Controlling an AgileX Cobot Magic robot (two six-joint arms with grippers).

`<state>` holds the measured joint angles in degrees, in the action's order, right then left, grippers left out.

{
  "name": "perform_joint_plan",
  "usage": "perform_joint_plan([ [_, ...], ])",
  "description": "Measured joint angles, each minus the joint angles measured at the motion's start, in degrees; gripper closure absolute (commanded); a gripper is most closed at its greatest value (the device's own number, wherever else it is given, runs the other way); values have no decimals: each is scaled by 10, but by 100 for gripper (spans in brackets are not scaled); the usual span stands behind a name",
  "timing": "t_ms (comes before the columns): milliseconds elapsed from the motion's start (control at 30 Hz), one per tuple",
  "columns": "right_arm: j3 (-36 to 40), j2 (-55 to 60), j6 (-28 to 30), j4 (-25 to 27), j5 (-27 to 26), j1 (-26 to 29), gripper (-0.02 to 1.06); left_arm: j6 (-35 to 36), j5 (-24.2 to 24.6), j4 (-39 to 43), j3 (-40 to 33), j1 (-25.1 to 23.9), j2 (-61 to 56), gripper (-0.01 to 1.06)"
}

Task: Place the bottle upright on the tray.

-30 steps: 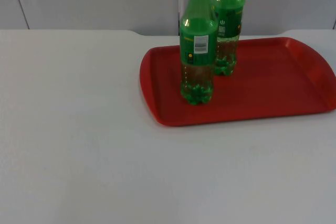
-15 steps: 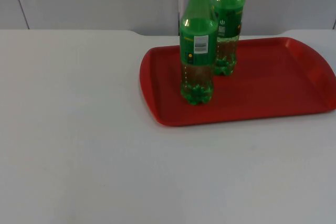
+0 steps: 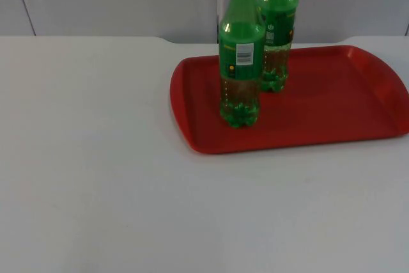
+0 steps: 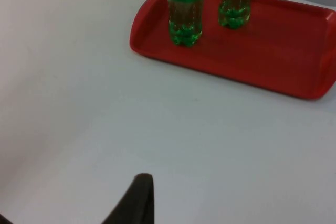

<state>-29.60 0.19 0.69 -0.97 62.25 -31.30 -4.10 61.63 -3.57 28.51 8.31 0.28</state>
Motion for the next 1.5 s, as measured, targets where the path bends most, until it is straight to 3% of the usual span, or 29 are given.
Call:
perform_joint_plan([
  [1500,0,0,-7,0,0,15,-1,0,0,0,0,0,0,0],
])
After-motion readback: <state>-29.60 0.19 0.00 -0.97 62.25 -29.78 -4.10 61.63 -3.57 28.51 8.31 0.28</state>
